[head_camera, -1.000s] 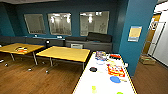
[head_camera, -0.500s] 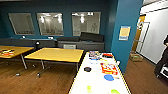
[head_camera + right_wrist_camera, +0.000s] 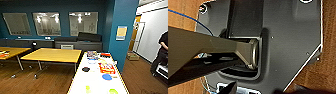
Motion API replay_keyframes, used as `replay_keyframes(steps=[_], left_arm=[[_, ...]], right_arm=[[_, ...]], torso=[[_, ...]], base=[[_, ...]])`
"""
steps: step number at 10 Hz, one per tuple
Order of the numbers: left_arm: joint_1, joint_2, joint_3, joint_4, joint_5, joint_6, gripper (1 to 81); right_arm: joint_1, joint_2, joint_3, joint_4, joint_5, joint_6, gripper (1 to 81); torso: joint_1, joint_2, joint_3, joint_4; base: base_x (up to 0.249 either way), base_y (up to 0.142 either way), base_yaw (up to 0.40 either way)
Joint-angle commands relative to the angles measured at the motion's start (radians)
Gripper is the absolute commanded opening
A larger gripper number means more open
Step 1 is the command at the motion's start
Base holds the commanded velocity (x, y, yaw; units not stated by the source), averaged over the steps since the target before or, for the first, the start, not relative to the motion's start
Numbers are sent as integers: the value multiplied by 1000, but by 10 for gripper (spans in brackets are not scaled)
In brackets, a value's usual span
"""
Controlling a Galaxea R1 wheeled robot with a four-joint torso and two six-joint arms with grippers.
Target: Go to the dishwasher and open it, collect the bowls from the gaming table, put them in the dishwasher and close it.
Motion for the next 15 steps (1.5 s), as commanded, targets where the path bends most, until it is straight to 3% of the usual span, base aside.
replay_keyframes(steps=[1,4,6,8,12,15], left_arm=[[-43,6,4,12,46,8,811],[-31,-12,12,11,35,8,811],[-20,-34,38,14,18,8,811],[-17,-101,132,12,0,3,811],[-17,-273,352,0,1,-7,811],[-21,-278,376,-2,0,-12,811]], right_arm=[[50,-20,39,8,-45,-6,811],[39,-64,111,13,-35,-5,811],[30,-145,233,19,-33,-3,811],[15,-268,406,23,28,6,811],[21,-551,808,20,47,12,811],[52,-747,1018,22,71,53,811]], torso=[[0,0,0,0],[0,0,0,0],[0,0,0,0],[0,0,0,0],[0,0,0,0],[0,0,0,0]], base=[[0,0,0],[0,0,0],[0,0,0],[0,0,0],[0,0,0],[0,0,0]])
